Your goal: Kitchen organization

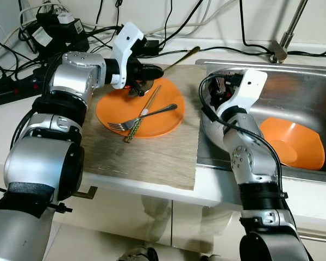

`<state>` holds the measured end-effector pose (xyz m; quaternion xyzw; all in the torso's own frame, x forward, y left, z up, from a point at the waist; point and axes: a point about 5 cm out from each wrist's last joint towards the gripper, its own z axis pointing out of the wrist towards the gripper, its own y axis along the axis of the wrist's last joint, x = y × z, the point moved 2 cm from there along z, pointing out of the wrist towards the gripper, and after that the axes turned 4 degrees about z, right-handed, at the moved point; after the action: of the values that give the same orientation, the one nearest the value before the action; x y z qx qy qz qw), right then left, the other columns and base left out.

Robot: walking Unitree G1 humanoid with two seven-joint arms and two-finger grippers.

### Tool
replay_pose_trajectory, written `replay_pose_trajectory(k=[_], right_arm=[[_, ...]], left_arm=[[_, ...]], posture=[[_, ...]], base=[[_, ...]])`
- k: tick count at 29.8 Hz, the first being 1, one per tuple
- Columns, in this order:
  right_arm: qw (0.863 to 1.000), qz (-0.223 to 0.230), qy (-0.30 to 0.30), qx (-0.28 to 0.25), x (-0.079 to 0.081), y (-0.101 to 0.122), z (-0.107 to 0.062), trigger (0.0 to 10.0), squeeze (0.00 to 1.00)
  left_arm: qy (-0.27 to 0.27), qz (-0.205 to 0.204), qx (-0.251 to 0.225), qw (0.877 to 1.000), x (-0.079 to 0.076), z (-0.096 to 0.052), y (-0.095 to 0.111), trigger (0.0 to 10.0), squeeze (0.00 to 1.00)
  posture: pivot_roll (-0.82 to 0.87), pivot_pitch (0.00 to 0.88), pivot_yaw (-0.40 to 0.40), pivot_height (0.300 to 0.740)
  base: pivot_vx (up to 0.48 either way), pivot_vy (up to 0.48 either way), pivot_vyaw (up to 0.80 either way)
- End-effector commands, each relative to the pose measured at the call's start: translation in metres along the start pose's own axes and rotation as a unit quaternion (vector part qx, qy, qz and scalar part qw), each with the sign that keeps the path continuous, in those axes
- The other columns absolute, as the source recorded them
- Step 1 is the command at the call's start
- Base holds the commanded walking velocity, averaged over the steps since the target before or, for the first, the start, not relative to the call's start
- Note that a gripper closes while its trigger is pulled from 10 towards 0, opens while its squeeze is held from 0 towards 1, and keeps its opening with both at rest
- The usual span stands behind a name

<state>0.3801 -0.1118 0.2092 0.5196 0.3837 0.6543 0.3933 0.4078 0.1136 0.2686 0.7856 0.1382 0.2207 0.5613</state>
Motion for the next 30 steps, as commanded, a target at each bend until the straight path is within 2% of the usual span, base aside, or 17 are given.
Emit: replay_pose_trajectory(k=[1, 8, 15, 16, 21, 30], right_arm=[[1.000, 0.014, 0.019, -0.019, 0.010, 0.009, 0.005, 10.0, 1.00], [0.999, 0.000, 0.017, -0.047, 0.010, 0.023, 0.008, 10.0, 1.00], [0.998, -0.009, 0.006, -0.054, 0.007, 0.026, 0.007, 10.0, 1.00], [0.999, -0.009, 0.007, -0.051, 0.007, 0.025, 0.006, 10.0, 0.00], [0.999, 0.002, 0.012, -0.050, 0.010, 0.025, 0.006, 10.0, 0.00], [0.996, 0.068, 0.046, -0.023, 0.028, 0.019, 0.005, 10.0, 0.00]], left_arm=[[-0.012, 0.013, -0.008, 1.000, -0.004, 0.000, 0.009, 0.0, 0.00], [-0.006, 0.008, -0.003, 1.000, -0.003, 0.003, 0.006, 0.0, 0.00], [0.001, 0.004, 0.007, 1.000, -0.003, 0.003, 0.001, 0.0, 0.00], [0.002, 0.004, 0.008, 1.000, -0.003, 0.003, 0.001, 0.0, 0.00], [0.005, 0.004, 0.010, 1.000, -0.002, 0.004, 0.001, 0.0, 0.00], [0.013, 0.005, 0.015, 1.000, -0.001, 0.005, -0.001, 0.0, 0.00]], posture=[[-0.09, 0.016, 0.080, 0.740], [-0.10, 0.023, 0.096, 0.740], [-0.11, 0.030, 0.107, 0.740], [-0.11, 0.032, 0.110, 0.740], [-0.11, 0.031, 0.110, 0.740], [-0.11, 0.033, 0.109, 0.740]], base=[[0.000, 0.000, 0.00], [0.000, 0.000, 0.00], [0.000, 0.000, 0.00], [0.000, 0.000, 0.00], [0.000, 0.000, 0.00], [0.000, 0.000, 0.00]])
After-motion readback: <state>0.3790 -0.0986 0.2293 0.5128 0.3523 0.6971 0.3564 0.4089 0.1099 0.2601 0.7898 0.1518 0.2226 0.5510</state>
